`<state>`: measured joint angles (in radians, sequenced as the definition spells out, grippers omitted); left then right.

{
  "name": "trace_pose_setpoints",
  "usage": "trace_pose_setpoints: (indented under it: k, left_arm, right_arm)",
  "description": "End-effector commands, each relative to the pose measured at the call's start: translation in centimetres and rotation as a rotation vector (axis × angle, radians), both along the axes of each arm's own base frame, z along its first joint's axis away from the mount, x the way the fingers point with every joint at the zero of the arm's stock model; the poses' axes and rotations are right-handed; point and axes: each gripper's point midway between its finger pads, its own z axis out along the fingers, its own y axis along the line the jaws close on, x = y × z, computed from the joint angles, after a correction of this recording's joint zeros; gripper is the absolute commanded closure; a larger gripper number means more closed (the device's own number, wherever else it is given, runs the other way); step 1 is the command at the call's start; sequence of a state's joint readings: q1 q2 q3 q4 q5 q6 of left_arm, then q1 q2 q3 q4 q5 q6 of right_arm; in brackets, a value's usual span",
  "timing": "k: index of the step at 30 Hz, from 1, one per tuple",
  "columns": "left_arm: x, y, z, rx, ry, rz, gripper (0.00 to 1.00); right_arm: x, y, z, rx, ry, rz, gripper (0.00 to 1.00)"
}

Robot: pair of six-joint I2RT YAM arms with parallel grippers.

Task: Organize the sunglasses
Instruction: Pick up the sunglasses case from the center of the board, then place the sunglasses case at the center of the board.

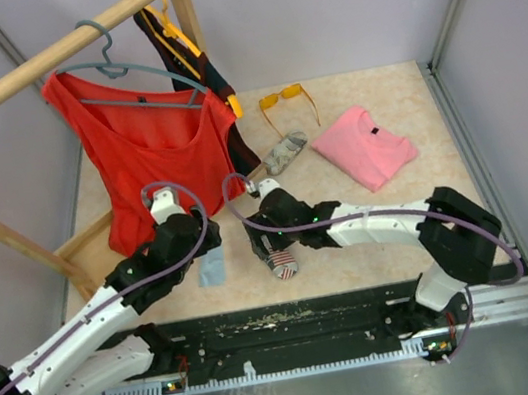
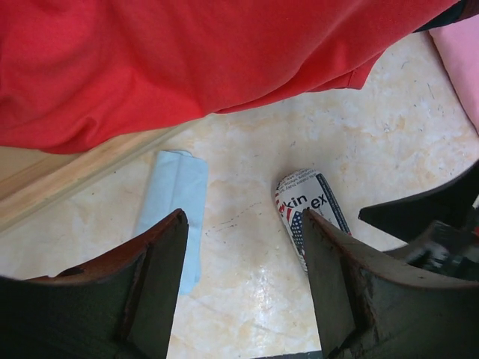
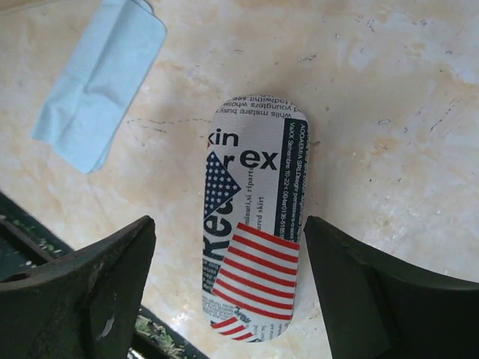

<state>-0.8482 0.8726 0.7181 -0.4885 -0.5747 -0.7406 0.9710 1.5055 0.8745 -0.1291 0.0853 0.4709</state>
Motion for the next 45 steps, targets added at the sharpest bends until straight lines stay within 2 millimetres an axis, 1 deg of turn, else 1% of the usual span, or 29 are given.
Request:
trace_pose_setpoints:
  k: [1,4,5,10,13,16,19,21,22,23,24,26,27,29,32,34,37,38,39,42,44,45]
  left_arm:
    - [-0.3,1.2,1.0,0.003,-0.021,0.026,0.31]
    - [-0.4,1.3,1.3,0.000,-0.027,0.024,0.31]
    - [-0.5,1.4,1.4,0.000,-0.029,0.024,0.31]
    - [-0.6,1.7,1.5,-0.001,-0.037,0.027,0.30]
    - [-0.7,1.8,1.3,-0.003,-0.033,0.024,0.30]
    - [-0.8,1.8,1.2,-0.005,-0.032,0.023,0.30]
    - [-1.0,2.0,1.2,-0.006,-0.035,0.022,0.30]
    - [-1.0,2.0,1.2,-0.006,-0.038,0.020,0.30]
    - [-1.0,2.0,1.3,-0.006,-0.038,0.019,0.29]
    - [-1.0,2.0,1.2,-0.004,-0.038,0.017,0.29]
    - [-1.0,1.9,1.2,-0.002,-0.036,0.014,0.30]
    - [-1.0,1.7,1.0,0.000,-0.031,0.003,0.29]
    - [-1.0,1.6,0.9,0.002,-0.028,0.001,0.29]
    - [-1.0,1.5,0.7,0.004,-0.025,-0.008,0.29]
    - [-1.0,1.1,0.4,0.000,-0.019,-0.023,0.29]
    - [-1.0,0.7,0.4,-0.010,-0.019,-0.035,0.29]
    - [-1.1,0.2,0.2,-0.019,-0.009,-0.060,0.29]
    - [-1.1,0.0,0.1,-0.020,-0.005,-0.066,0.29]
    - [-1.1,-0.1,0.0,-0.021,-0.002,-0.072,0.29]
    - [-1.1,-0.7,-0.2,-0.022,0.006,-0.096,0.29]
    - [-1.1,-0.9,-0.3,-0.021,0.013,-0.107,0.29]
    - [-1.1,-1.0,-0.4,-0.017,0.017,-0.111,0.29]
  right_arm:
    - [0.9,0.6,-0.5,-0.133,-0.055,-0.006,0.18]
    - [1.1,0.7,-1.0,-0.194,-0.063,-0.011,0.17]
    - [0.9,0.8,-2.1,-0.222,-0.046,-0.004,0.16]
    - [0.3,1.0,-3.7,-0.235,0.004,0.000,0.16]
    - [-0.1,1.0,-4.7,-0.251,0.038,0.013,0.17]
    - [0.0,0.7,-5.1,-0.272,0.047,-0.014,0.28]
    - [0.4,0.3,-4.7,-0.264,0.033,-0.059,0.43]
    - [0.8,-0.2,-3.8,-0.258,0.009,-0.096,0.55]
    - [0.9,-0.6,-3.3,-0.256,-0.006,-0.120,0.59]
    - [1.2,-1.3,-2.7,-0.259,-0.028,-0.148,0.61]
    - [1.6,-2.1,-1.4,-0.252,-0.062,-0.186,0.62]
    - [2.4,-4.6,0.4,-0.262,-0.113,-0.269,0.66]
    - [2.7,-6.2,1.6,-0.258,-0.130,-0.312,0.69]
    - [3.5,-9.5,3.1,-0.252,-0.149,-0.399,0.73]
    - [4.7,-15.7,4.5,-0.230,-0.158,-0.564,0.76]
    - [5.2,-20.1,5.1,-0.214,-0.157,-0.685,0.77]
    - [5.5,-26.2,5.4,-0.214,-0.162,-0.847,0.77]
    - [5.6,-28.7,5.4,-0.222,-0.158,-0.920,0.77]
    - [5.7,-30.4,5.3,-0.228,-0.153,-0.967,0.77]
    - [6.0,-34.3,4.8,-0.256,-0.119,-1.067,0.77]
    - [6.3,-36.2,4.3,-0.288,-0.091,-1.117,0.77]
    - [6.5,-37.0,3.6,-0.313,-0.062,-1.136,0.76]
